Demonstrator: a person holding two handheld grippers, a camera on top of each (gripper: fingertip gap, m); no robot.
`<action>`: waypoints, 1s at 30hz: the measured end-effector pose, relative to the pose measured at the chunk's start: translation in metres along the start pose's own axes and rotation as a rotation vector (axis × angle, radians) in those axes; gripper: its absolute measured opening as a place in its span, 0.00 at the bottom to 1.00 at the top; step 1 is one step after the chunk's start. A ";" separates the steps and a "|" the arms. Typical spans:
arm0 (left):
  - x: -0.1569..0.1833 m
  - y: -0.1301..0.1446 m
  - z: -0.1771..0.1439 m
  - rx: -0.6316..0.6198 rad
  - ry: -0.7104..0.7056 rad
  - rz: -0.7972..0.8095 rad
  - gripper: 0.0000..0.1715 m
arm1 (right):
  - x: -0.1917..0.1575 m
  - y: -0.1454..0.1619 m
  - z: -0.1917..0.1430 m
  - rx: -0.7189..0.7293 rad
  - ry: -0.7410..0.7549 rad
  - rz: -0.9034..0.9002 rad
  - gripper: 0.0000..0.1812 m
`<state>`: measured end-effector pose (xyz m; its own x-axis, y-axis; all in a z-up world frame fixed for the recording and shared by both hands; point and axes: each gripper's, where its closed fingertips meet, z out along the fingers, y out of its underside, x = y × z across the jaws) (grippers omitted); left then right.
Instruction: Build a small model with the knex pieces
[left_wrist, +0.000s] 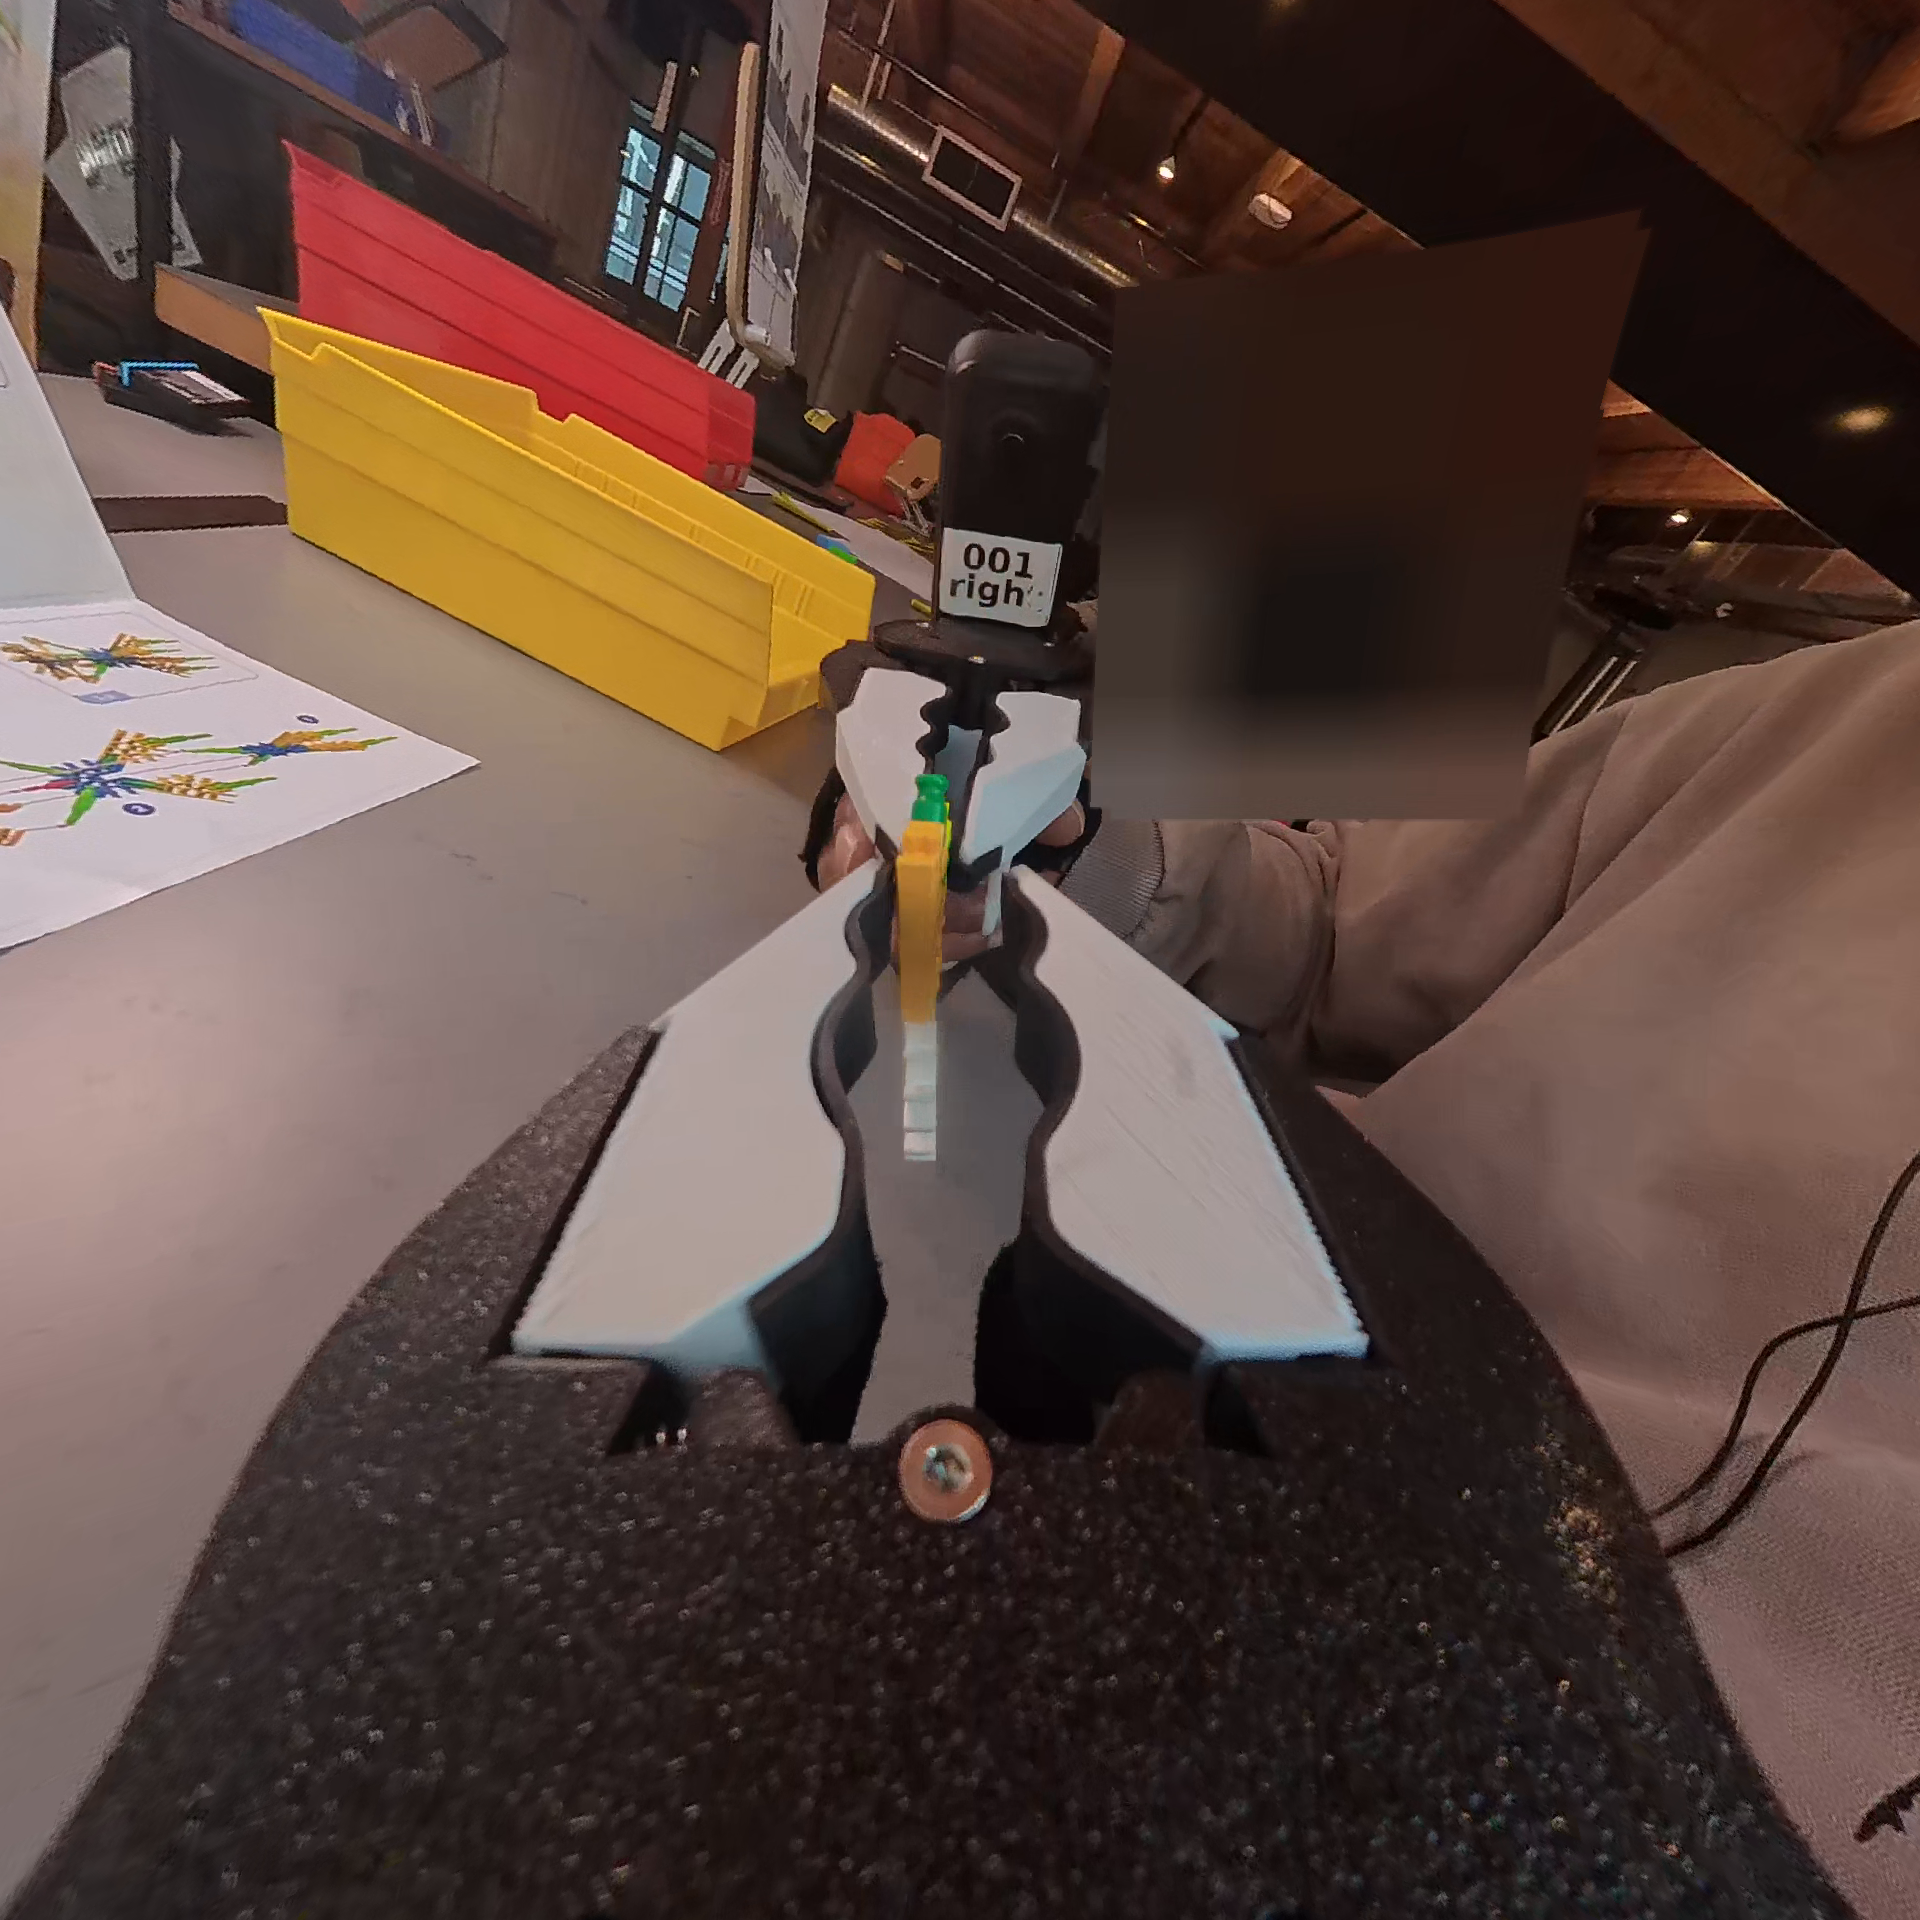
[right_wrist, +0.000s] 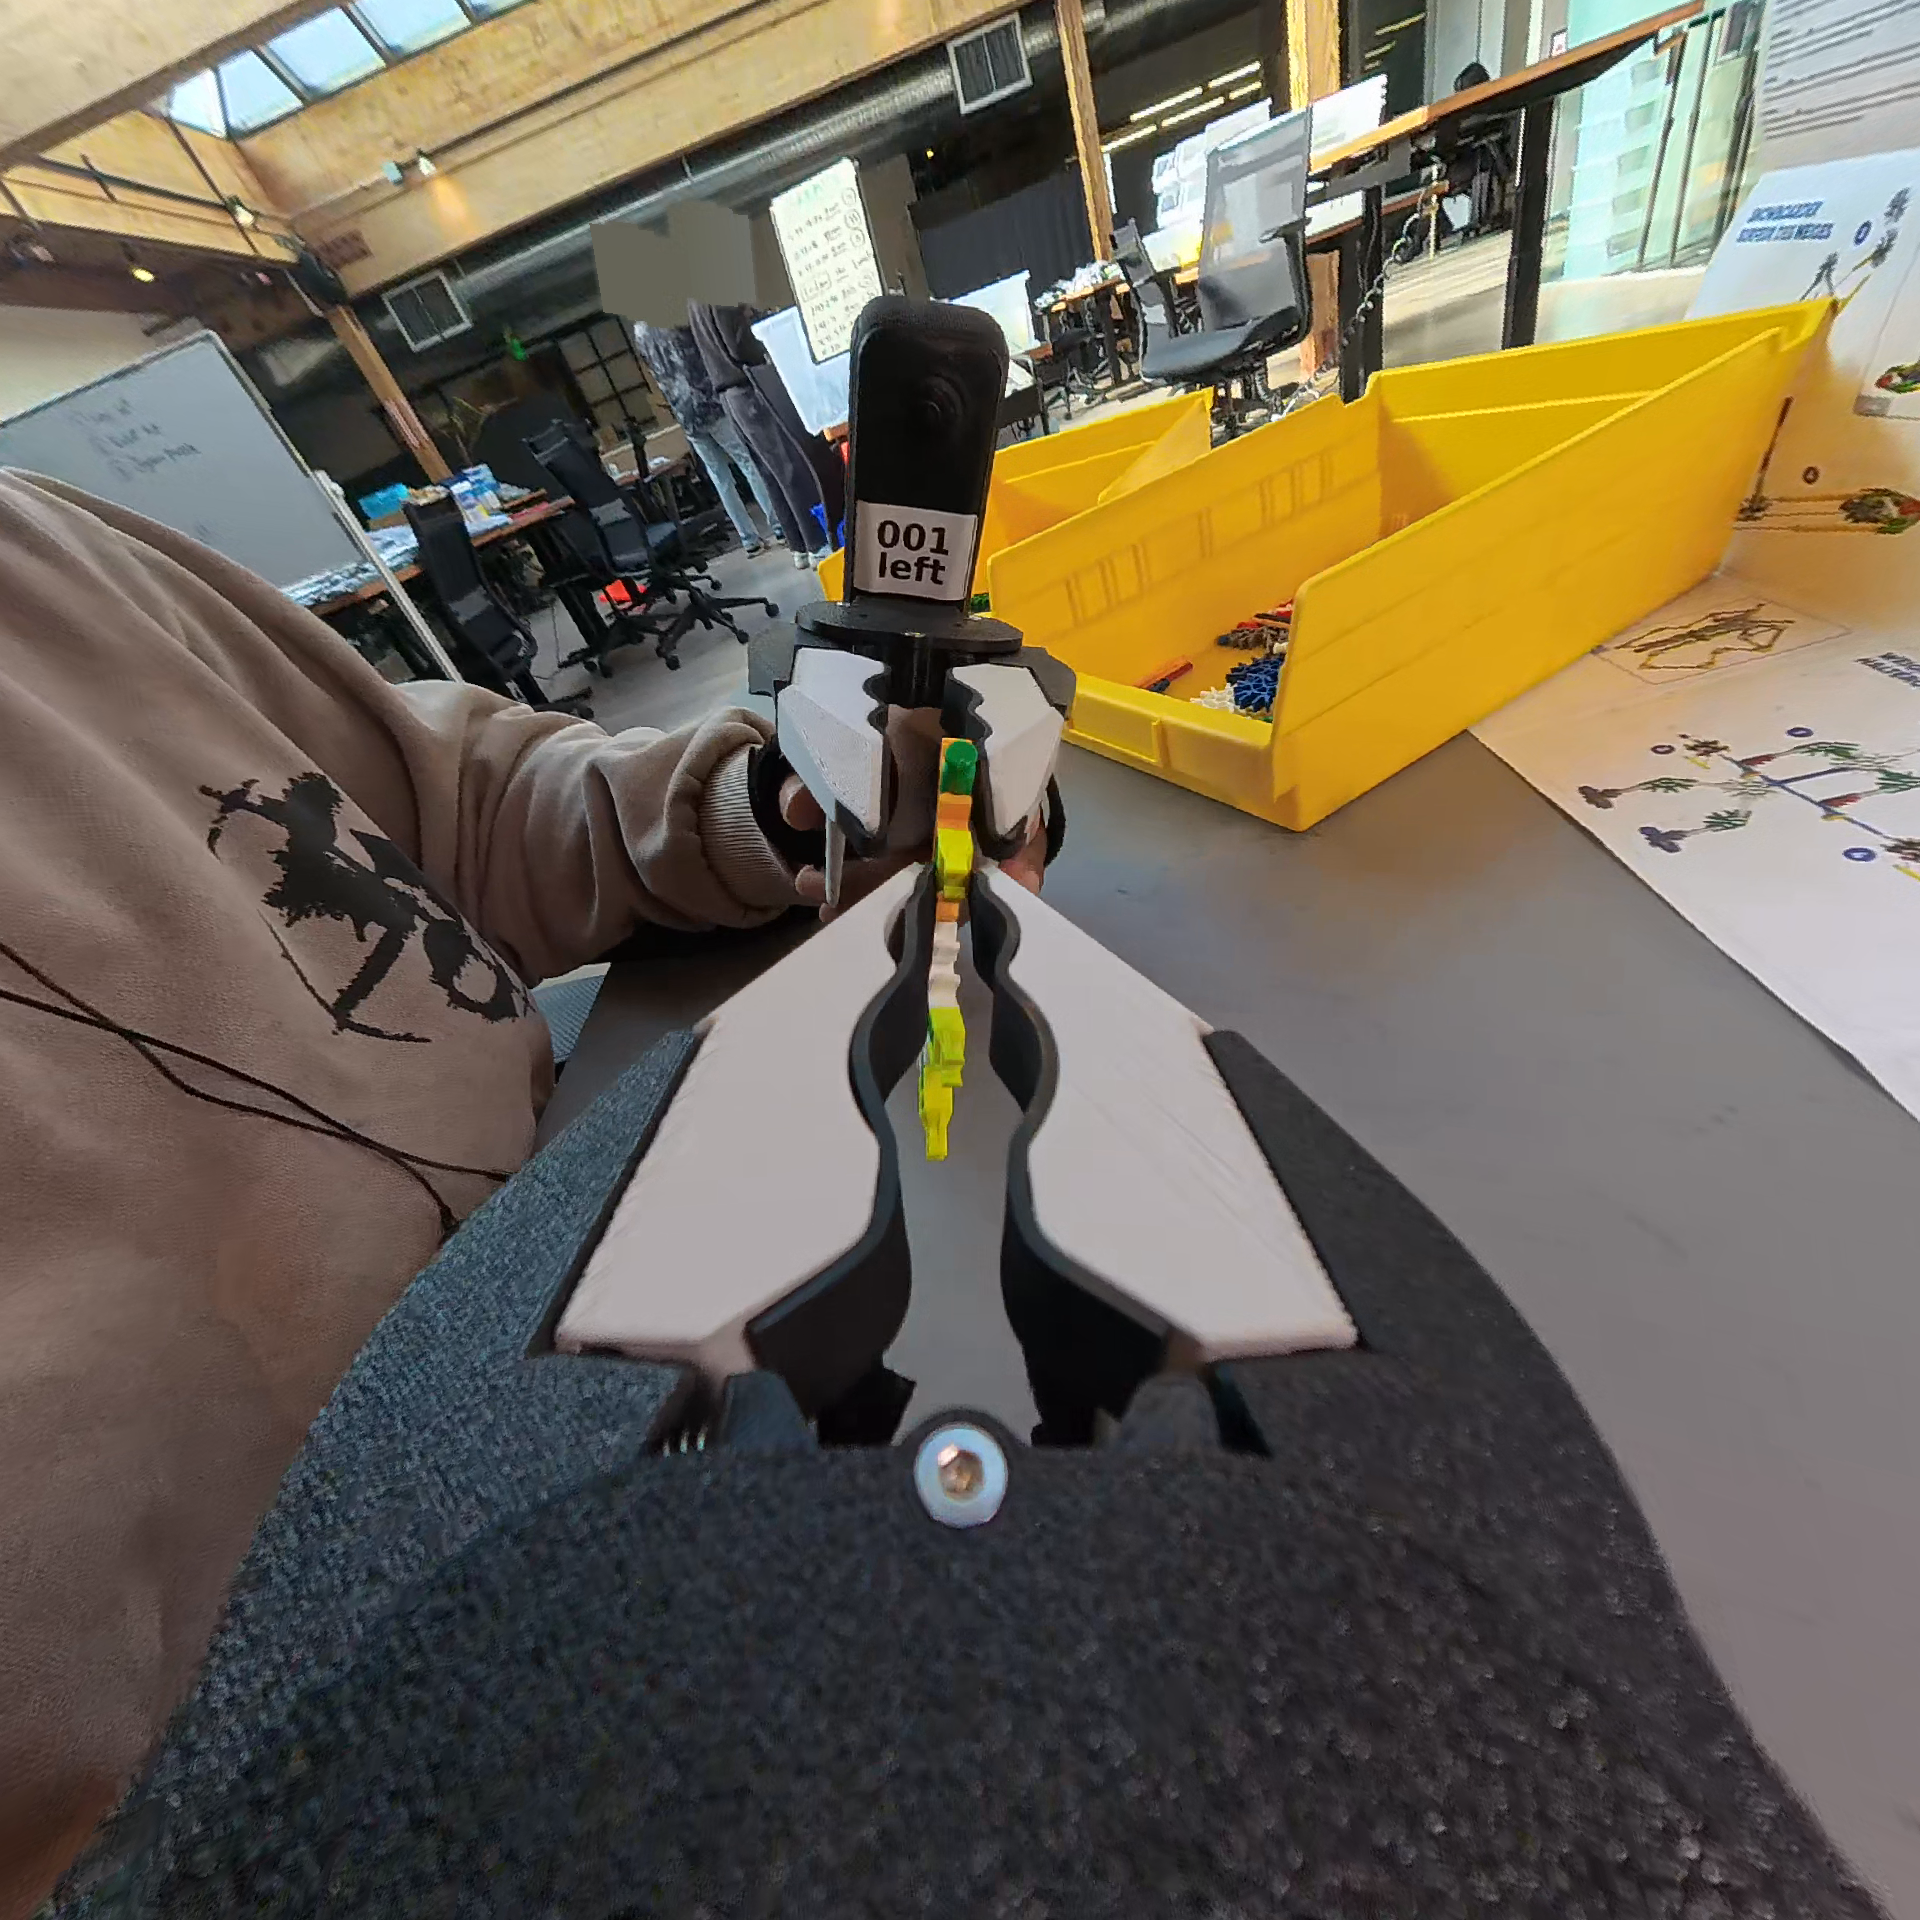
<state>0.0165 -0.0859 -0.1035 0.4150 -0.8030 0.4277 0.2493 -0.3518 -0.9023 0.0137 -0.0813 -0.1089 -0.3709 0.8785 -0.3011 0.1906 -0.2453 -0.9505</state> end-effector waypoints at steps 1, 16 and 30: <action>0.001 0.001 0.001 -0.004 0.000 0.004 0.10 | -0.001 0.001 0.000 0.001 -0.004 0.000 0.03; -0.006 0.016 0.006 -0.111 -0.052 0.018 0.03 | 0.004 0.013 -0.006 -0.068 0.007 -0.065 0.03; -0.063 0.006 0.000 0.005 -0.448 -0.071 0.05 | 0.057 0.011 0.002 -0.224 0.645 -0.595 0.03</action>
<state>-0.0083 -0.0381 -0.1362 0.7341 -0.4894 0.4707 0.2944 -0.3953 -0.8701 -0.0072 -0.0347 -0.1363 0.1034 0.9105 0.4005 0.3274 0.3490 -0.8781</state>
